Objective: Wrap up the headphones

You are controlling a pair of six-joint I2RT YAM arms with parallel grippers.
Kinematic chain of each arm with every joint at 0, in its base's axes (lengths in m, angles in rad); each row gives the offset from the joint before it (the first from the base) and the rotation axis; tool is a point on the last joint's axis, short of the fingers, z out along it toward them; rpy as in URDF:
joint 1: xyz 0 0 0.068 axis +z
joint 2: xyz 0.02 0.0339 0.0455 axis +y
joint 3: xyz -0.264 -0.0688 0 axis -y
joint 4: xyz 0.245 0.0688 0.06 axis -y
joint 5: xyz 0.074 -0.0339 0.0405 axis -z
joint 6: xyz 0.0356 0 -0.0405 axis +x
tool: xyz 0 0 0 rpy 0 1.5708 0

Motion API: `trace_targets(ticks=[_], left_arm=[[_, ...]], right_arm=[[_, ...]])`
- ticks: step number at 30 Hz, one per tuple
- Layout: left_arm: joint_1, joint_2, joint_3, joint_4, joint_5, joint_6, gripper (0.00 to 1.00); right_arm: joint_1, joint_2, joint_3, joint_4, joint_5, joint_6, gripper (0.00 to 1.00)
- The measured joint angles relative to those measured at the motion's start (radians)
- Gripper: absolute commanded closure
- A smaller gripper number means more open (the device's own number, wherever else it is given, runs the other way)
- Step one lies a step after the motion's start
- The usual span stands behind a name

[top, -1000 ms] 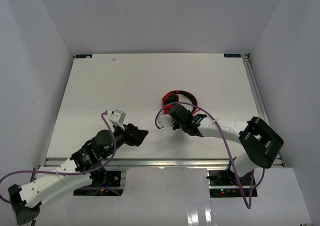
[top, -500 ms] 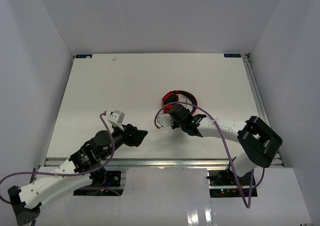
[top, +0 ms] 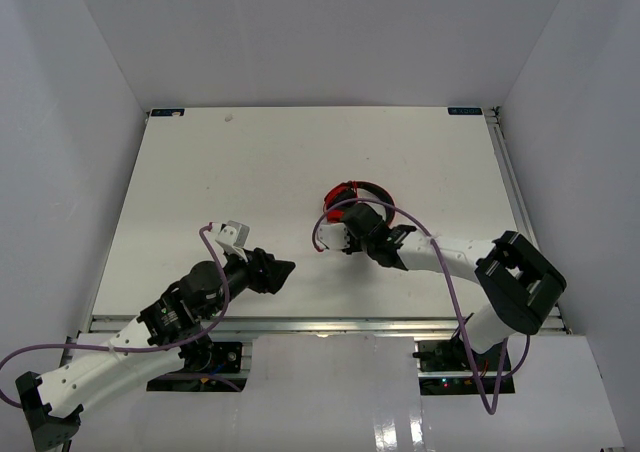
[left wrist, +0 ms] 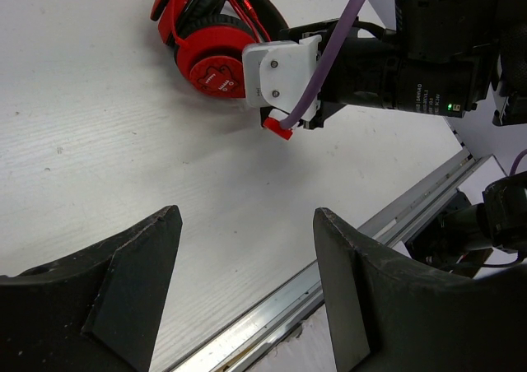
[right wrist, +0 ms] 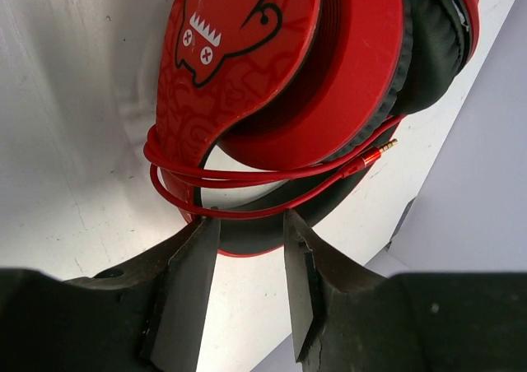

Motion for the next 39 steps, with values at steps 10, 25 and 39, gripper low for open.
trace_targets(ticks=[10,25,39], left_arm=[[0.0,0.0,0.0,0.0,0.0,0.0,0.24],[0.0,0.0,0.0,0.0,0.0,0.0,0.24],[0.0,0.0,0.0,0.0,0.0,0.0,0.24]], right_arm=[[-0.023,-0.041,0.024,-0.053,-0.077,0.029,0.42],[-0.093,-0.059,0.054,-0.11,-0.171,0.051,0.34],[-0.182,-0.014,0.12,-0.112,-0.235,0.061,0.33]])
